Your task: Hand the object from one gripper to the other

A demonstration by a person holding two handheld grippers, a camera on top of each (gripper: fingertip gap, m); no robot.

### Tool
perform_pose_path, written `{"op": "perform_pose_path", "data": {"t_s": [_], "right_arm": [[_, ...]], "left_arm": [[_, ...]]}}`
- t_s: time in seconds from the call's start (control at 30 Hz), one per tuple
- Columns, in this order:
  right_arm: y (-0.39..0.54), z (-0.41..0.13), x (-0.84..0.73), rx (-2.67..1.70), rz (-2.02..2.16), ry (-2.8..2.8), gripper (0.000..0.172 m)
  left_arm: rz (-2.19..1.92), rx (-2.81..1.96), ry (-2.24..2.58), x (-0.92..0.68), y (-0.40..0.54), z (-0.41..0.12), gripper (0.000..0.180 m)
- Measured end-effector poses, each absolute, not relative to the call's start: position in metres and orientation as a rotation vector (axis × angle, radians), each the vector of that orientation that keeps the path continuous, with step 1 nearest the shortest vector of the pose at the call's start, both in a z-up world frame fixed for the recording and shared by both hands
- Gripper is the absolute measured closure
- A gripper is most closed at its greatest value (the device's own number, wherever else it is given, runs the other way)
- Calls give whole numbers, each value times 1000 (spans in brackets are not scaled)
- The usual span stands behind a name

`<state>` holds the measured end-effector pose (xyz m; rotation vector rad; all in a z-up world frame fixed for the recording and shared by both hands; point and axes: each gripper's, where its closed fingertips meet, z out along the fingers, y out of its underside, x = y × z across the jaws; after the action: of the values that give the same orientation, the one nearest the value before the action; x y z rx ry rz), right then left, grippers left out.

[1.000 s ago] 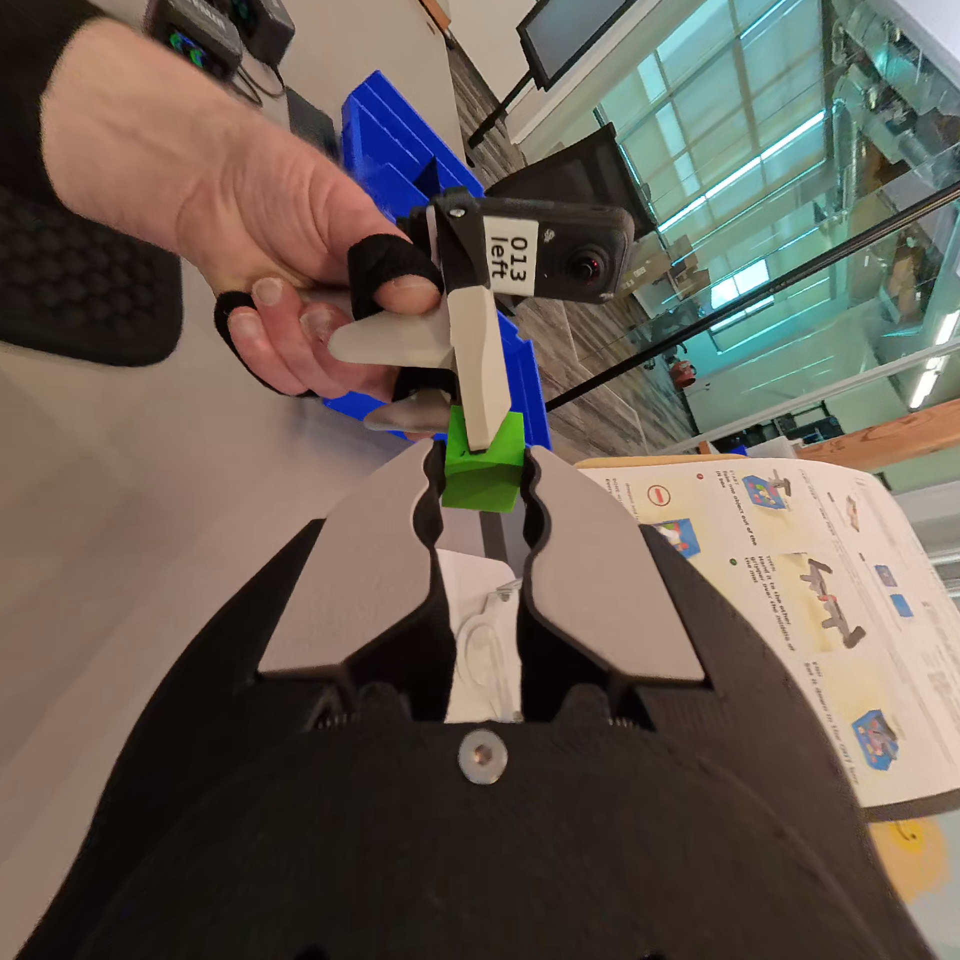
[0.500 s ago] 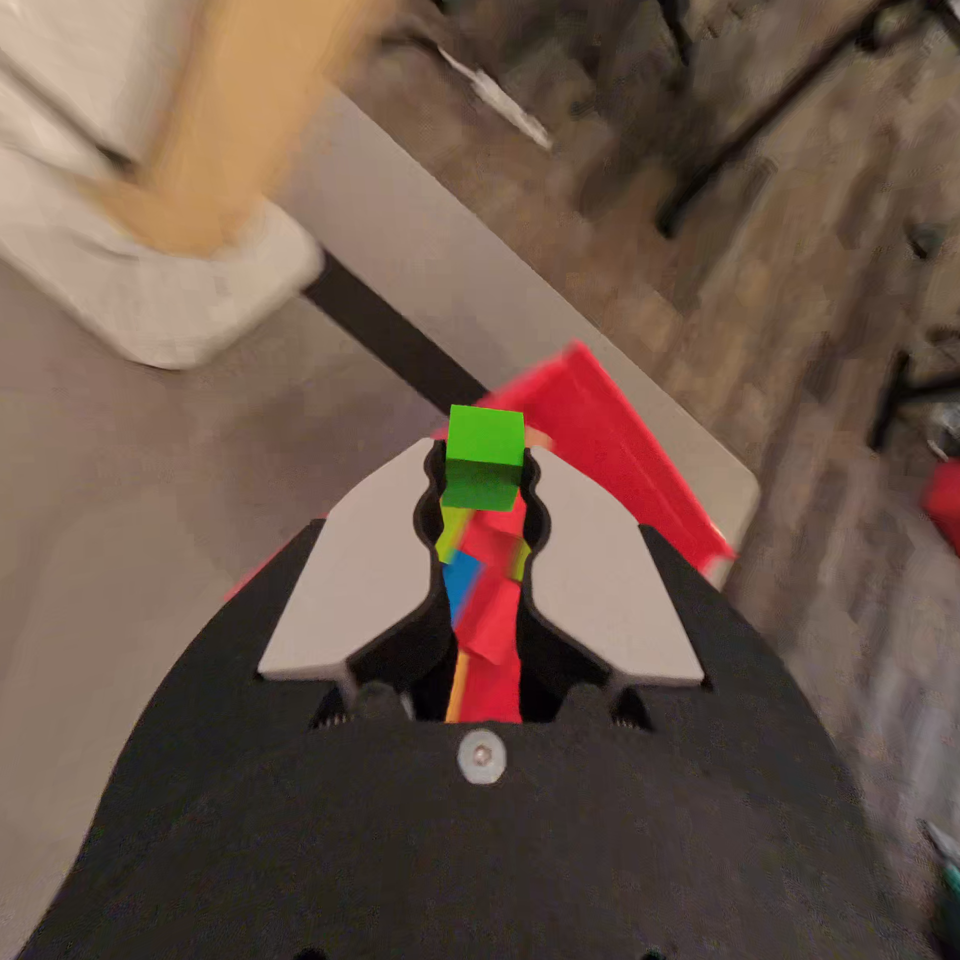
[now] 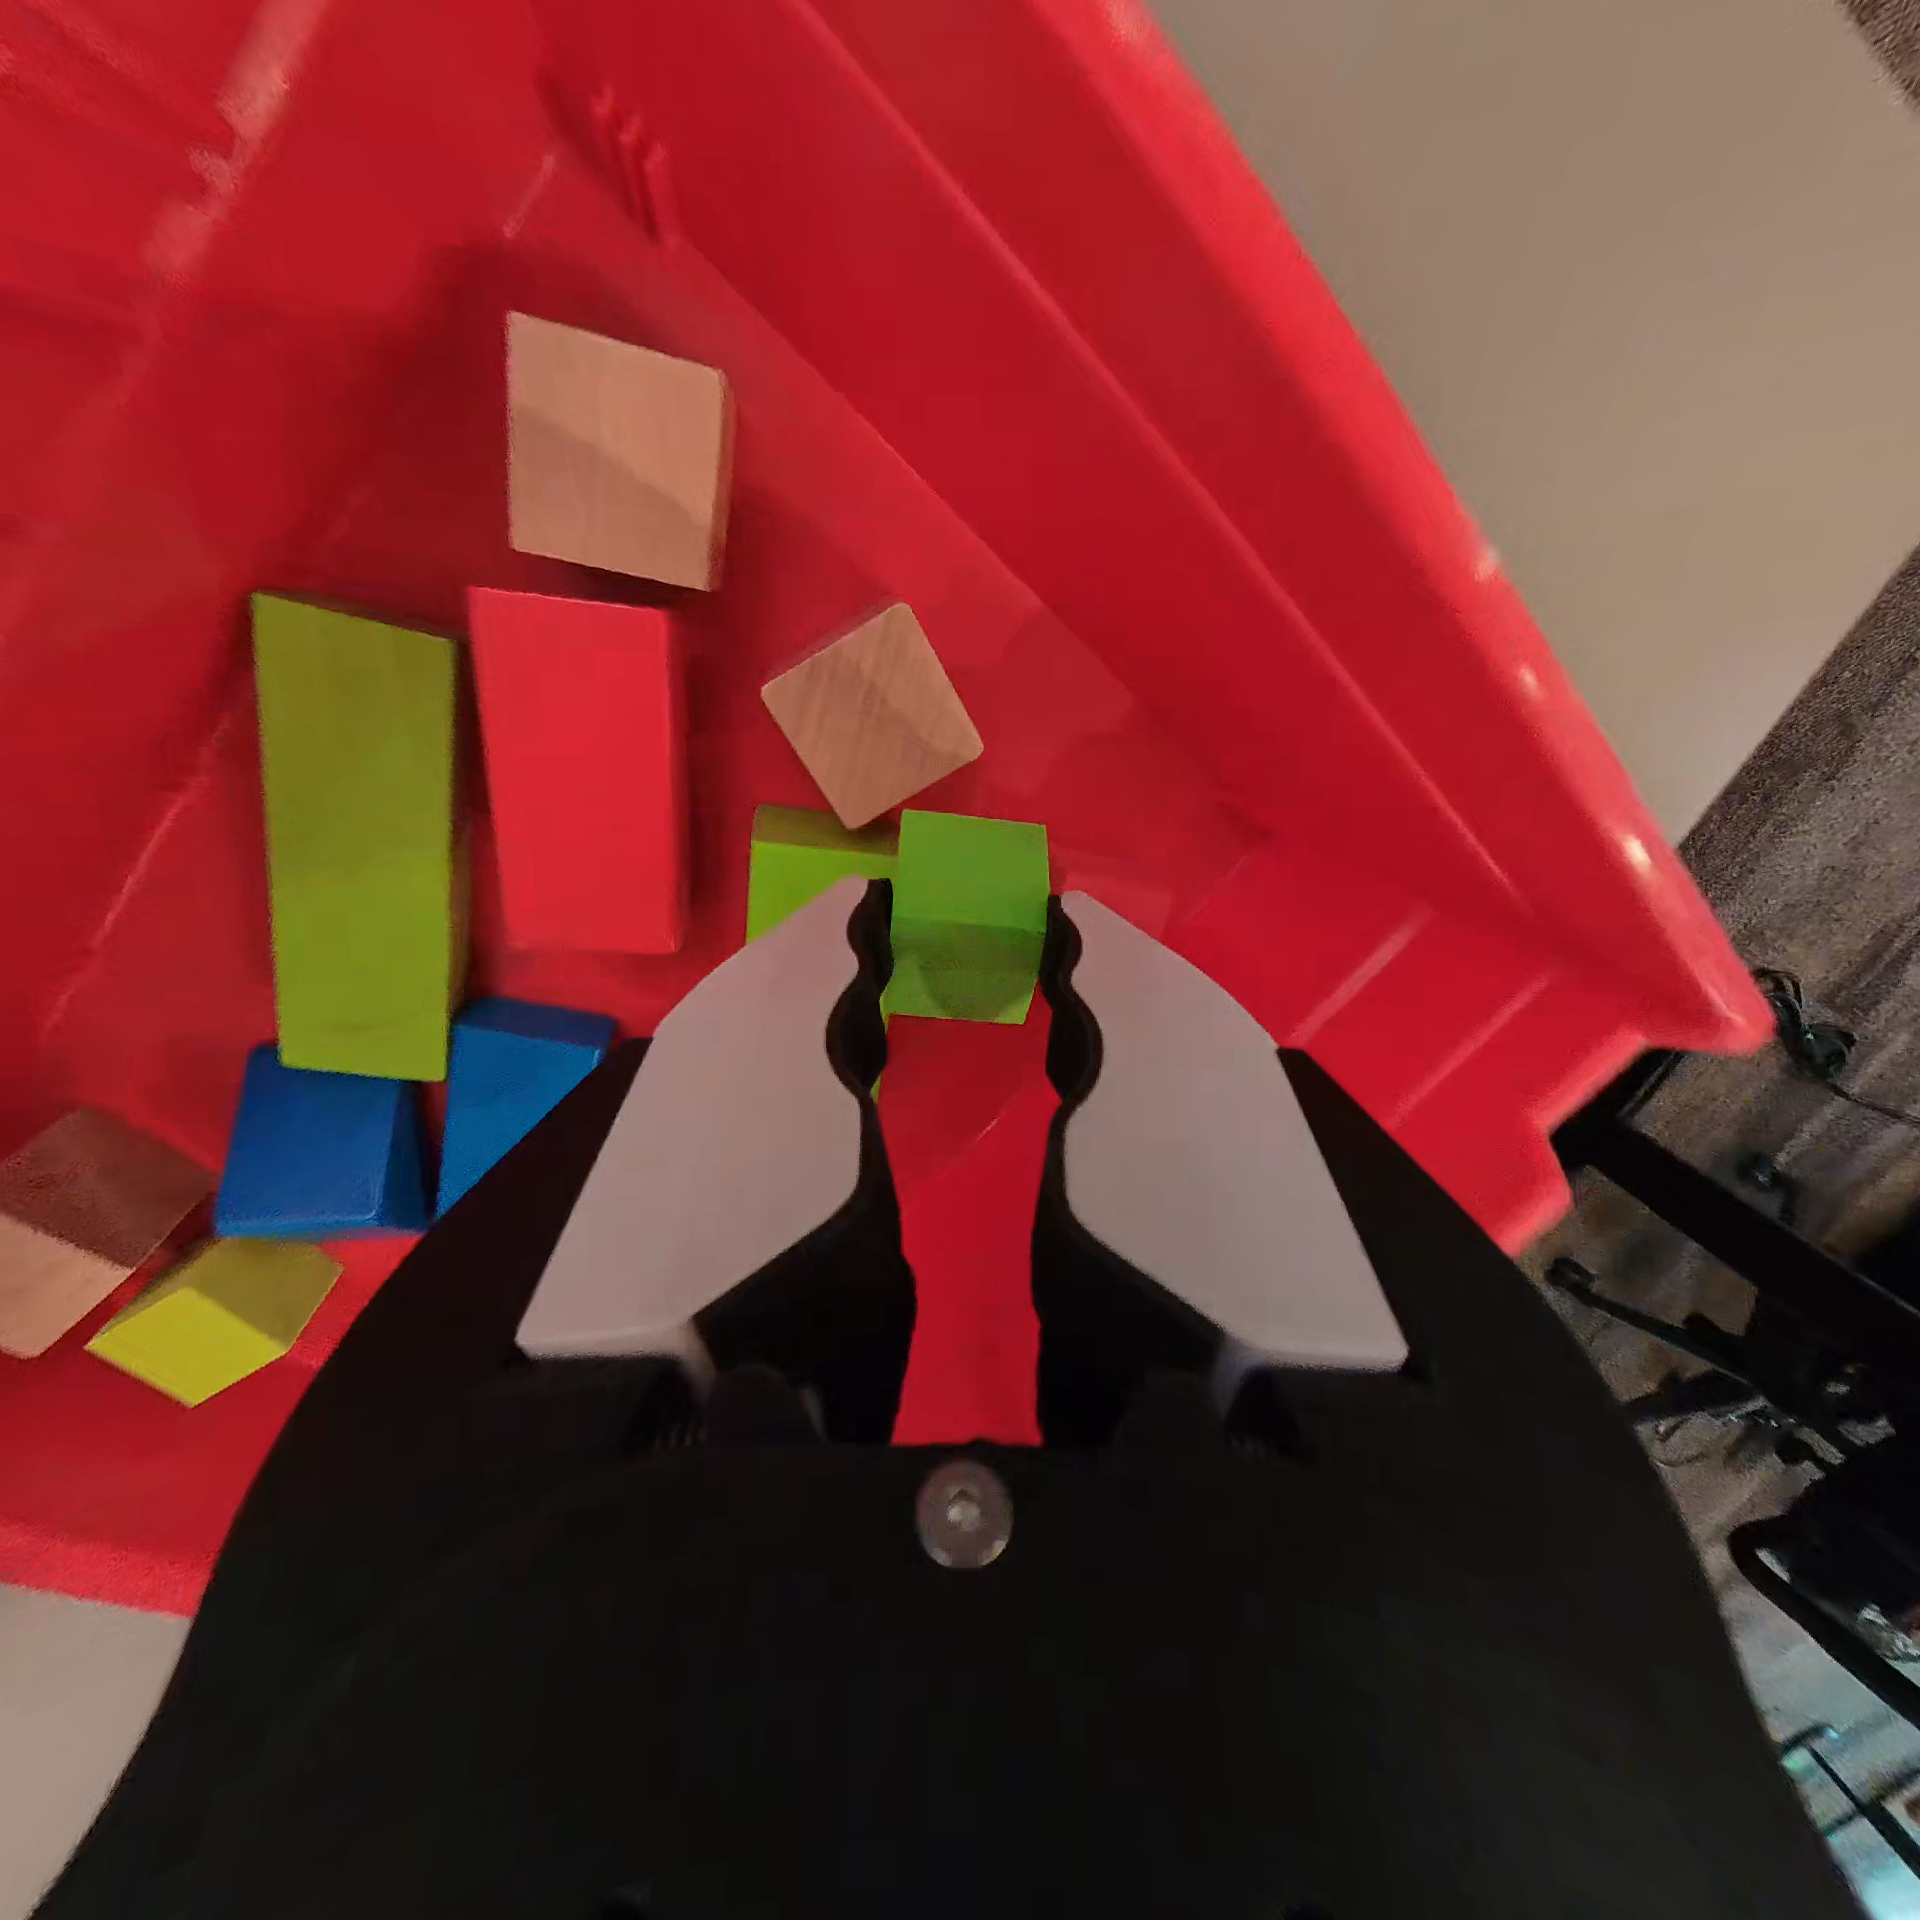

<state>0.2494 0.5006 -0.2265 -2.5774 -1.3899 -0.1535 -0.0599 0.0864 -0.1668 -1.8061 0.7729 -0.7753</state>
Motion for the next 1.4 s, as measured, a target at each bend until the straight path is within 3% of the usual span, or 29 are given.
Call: {"op": "perform_pose_path", "data": {"t_s": [0.77, 0.93, 1.2, 1.4], "right_arm": [[509, -260, 257, -2874, -87, -1359, 145], [514, -254, 259, -2842, -124, -1345, 126], [490, -180, 247, -2618, -78, -1306, 114], [389, -85, 189, -2176, 195, -1317, 115]], "left_arm": [[-786, -1826, 798, -51, 90, -176, 180], [-795, -1829, 789, -51, 92, -177, 180], [-788, -1792, 802, -44, 93, -170, 172], [-706, -1782, 772, -45, 91, -155, 160]]}}
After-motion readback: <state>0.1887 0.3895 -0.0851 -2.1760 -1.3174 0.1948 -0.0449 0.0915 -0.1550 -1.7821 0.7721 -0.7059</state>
